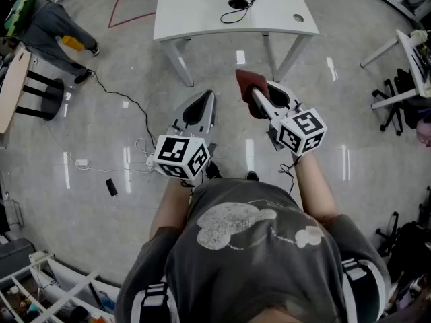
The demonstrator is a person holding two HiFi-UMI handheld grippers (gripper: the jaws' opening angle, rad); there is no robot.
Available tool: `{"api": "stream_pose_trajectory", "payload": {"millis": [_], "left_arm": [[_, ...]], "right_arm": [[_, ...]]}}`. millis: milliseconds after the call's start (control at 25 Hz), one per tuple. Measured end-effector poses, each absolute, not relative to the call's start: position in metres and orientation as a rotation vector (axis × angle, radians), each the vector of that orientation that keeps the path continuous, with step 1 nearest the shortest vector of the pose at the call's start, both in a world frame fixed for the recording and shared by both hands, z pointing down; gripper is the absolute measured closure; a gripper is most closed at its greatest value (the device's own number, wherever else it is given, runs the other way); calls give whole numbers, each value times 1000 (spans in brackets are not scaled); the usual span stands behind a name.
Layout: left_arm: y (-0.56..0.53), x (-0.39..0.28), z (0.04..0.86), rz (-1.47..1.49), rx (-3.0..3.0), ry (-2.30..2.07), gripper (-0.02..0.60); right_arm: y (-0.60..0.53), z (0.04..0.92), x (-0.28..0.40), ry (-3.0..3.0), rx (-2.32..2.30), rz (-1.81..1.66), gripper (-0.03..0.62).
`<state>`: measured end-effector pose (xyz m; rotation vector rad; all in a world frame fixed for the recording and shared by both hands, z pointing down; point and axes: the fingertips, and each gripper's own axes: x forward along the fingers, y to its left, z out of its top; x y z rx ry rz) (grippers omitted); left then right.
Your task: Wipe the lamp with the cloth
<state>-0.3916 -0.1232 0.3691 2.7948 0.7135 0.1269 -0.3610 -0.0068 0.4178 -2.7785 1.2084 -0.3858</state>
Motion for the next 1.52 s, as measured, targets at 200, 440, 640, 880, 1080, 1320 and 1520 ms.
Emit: {"api": "stream_pose_trajectory", "payload": {"millis": [200,440,640,880,1080,1320,1520], "left_arm": [[-162,-383,373,135,2805,737,574],[-212,-371,381,152,2789,752,574],[-243,-362,383,141,2777,737,574],[-263,-342,378,111,2771,691,574],[-275,-322,373,70,2799,676,574],[-301,-266,377,115,2833,582,574],[-300,-203,375,135,2855,562,574]], "right_arm": [[-45,426,-353,1187,-2785,-420,508],[-84,434,-342,1135,-2790,-434,508],[-106,446,-340,1131,-2789,-491,508],[-125,439,-307,1164,-2779,-484,508],[-149,448,-267,1210,-2749,-482,508],[-175,443,-198,1256,-2713,-454,508],[-163,437,-134,1228,-2701,-437,508]]}}
